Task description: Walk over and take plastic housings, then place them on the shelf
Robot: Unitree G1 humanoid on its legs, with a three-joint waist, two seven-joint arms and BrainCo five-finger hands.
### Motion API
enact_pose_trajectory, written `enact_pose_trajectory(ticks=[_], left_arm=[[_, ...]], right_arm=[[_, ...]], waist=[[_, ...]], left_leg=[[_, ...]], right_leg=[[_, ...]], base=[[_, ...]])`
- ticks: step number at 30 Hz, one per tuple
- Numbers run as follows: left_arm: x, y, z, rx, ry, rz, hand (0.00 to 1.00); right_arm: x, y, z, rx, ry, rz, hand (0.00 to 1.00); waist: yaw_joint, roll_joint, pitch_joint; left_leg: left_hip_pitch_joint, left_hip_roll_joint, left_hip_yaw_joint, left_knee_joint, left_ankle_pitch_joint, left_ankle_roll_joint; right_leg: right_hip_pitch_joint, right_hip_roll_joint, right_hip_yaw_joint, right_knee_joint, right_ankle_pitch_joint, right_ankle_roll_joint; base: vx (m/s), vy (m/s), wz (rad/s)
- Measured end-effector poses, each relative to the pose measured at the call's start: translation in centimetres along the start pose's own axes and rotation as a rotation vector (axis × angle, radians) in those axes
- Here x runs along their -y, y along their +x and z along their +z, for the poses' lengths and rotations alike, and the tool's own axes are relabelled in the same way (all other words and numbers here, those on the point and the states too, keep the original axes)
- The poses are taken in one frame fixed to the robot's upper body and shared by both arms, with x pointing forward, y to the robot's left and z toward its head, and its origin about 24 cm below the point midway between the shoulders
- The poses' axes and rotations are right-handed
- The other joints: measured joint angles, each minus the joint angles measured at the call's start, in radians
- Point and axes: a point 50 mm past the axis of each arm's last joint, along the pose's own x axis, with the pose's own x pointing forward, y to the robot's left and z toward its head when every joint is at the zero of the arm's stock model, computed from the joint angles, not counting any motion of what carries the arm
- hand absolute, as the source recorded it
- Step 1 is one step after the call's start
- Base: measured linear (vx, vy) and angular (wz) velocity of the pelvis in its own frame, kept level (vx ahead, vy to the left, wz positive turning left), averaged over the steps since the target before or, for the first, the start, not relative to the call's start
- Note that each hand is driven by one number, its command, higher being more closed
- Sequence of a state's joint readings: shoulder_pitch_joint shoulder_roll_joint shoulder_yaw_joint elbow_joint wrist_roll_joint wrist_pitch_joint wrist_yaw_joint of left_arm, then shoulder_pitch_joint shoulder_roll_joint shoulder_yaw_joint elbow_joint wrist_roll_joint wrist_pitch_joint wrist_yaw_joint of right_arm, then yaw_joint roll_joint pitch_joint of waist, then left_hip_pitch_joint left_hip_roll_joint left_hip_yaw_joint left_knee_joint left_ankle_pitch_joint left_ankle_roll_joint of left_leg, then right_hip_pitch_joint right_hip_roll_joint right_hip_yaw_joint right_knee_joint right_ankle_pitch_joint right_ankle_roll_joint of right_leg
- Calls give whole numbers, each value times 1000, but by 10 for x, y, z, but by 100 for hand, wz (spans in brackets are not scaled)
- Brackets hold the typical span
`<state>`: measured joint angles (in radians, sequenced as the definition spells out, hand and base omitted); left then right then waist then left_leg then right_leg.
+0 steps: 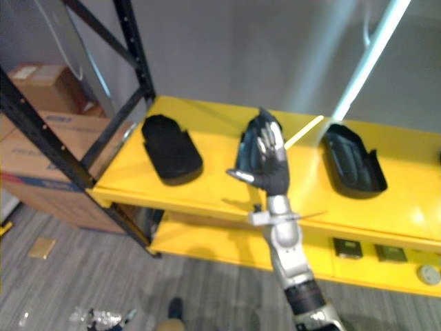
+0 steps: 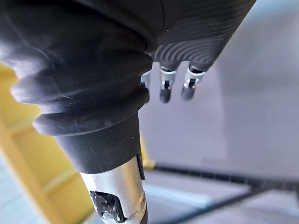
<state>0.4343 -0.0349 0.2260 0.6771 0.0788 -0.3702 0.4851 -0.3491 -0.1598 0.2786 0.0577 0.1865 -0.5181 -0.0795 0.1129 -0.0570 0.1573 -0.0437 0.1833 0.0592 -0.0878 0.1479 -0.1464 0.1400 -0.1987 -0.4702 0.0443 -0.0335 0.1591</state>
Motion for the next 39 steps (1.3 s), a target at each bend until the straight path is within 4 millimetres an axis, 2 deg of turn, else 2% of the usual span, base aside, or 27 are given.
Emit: enact_pose_trajectory(ticks=[1, 5, 9, 13, 15, 20, 22, 26, 28, 35, 36, 39], left_arm=[[-1, 2, -1, 0, 17, -34, 0], [-5, 10, 4, 26, 38, -103, 0], [6, 23, 24, 83, 12, -214, 0], [19, 28, 36, 118, 13, -319, 0], [25, 32, 45, 137, -7, -359, 0], [26, 42, 61, 183, -9, -393, 0], [25, 47, 70, 210, 2, -399, 0], [24, 51, 75, 217, 14, -404, 0], [24, 52, 76, 216, 14, -410, 0], [26, 54, 86, 231, -24, -427, 0], [26, 54, 85, 226, -24, -429, 0], [27, 54, 86, 228, -24, -433, 0]], right_arm=[[-5, 4, 1, 11, -12, 42, 0], [-19, 15, 8, 61, -103, 182, 0], [-25, 30, 13, 109, -279, 359, 0], [-26, 37, 7, 110, -471, 486, 0], [-26, 42, -1, 108, -609, 545, 0], [-31, 55, -7, 186, -847, 624, 0], [-32, 60, -9, 203, -924, 661, 0], [-29, 62, -20, 164, -990, 684, 0], [-28, 70, -19, 176, -1038, 655, 0], [-25, 82, -13, 211, -1073, 624, 0], [-23, 85, -13, 206, -1086, 622, 100], [-16, 90, -15, 182, -1118, 617, 100]], waist=[[13, -8, 1], [19, -29, 18], [23, -23, 66], [25, -23, 91], [33, -25, 123], [46, -31, 181], [64, -32, 217], [95, -36, 239], [96, -36, 252], [98, -33, 274], [98, -33, 276], [107, -31, 284]], left_leg=[[-13, 0, -6, 0, 2, 1], [-28, 0, -10, 0, 10, -7], [-34, 1, -17, 1, 19, -5], [-58, 7, -19, 2, 28, -2], [-65, 11, -20, 6, 33, -3], [-91, 14, -26, 6, 42, 0], [-97, 14, -28, 6, 46, 0], [-101, 14, -30, 6, 46, 0], [-104, 13, -33, 6, 46, 0], [-118, 13, -50, 6, 47, -2], [-118, 14, -50, 6, 47, -2], [-119, 14, -51, 6, 47, -1]], right_leg=[[-5, 4, 0, -3, 0, 0], [-18, 5, 0, -1, 1, -1], [-24, 6, -1, 8, 0, -3], [-54, 10, 1, 24, -2, -7], [-71, 10, 5, 42, -5, -11], [-102, 9, 3, 63, -7, -14], [-109, 9, 3, 68, -7, -14], [-111, 9, 1, 68, -7, -14], [-113, 9, -1, 69, -7, -14], [-121, 10, -18, 76, -7, -13], [-121, 10, -19, 76, -7, -13], [-121, 10, -20, 76, -8, -14]], base=[[-9, -20, 10], [12, -17, 6], [-15, -12, 3], [0, 0, 0], [-33, -13, -2], [-39, -8, 3], [-16, -5, 1], [5, -6, 1], [6, -10, 2], [-2, -10, 4], [0, 0, 0], [0, 0, 0]])
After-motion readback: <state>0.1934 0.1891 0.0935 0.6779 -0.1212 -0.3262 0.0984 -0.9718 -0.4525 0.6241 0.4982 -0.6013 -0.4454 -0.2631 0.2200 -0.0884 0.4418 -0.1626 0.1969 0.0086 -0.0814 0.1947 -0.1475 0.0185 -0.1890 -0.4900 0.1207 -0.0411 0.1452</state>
